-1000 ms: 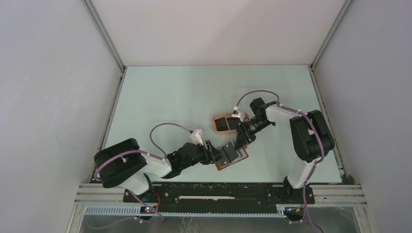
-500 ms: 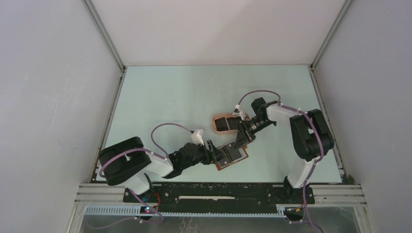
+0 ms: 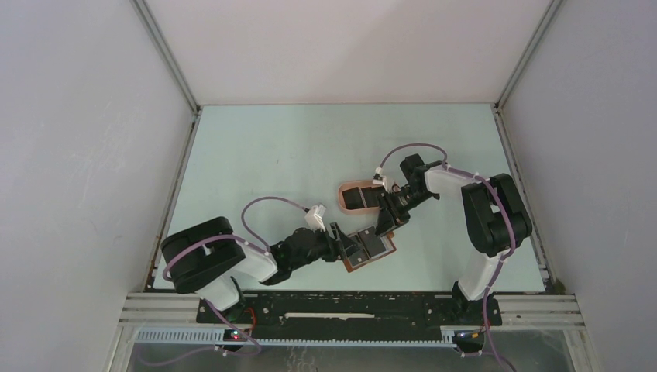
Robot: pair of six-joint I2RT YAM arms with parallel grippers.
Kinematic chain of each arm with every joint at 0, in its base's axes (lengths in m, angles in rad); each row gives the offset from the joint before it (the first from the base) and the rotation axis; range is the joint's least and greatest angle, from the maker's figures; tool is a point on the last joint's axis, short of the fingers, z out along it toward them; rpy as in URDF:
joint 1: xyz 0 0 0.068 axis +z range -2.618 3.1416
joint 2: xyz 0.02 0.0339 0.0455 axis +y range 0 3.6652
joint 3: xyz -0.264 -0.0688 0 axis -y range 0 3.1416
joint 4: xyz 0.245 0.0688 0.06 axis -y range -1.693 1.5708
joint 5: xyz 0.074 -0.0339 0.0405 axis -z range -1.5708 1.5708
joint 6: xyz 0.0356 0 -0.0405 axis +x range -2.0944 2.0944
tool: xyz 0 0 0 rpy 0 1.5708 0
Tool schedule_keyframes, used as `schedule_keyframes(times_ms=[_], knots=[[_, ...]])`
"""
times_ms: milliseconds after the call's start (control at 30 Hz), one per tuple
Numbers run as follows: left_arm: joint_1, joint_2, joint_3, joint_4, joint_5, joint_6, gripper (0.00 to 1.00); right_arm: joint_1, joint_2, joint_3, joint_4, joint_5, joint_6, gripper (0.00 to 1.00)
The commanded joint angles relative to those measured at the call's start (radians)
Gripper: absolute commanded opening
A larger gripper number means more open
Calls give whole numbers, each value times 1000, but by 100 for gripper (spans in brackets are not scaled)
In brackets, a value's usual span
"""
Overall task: Put the credit cards into the card holder
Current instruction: Turn over the card slot in the card holder.
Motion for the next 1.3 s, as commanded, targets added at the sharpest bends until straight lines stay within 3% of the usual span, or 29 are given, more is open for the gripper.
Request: schedule_keyframes(times_ms=[0, 433, 1267], knots=[[6, 17, 30, 56, 7, -10, 69, -1, 5, 9, 33, 52, 46, 43], [6, 46, 33, 82, 13, -16, 69, -2, 54, 11, 41, 71, 54, 44], [12, 76, 35, 104, 21, -26, 68, 17, 32, 16, 28, 88, 61, 54]])
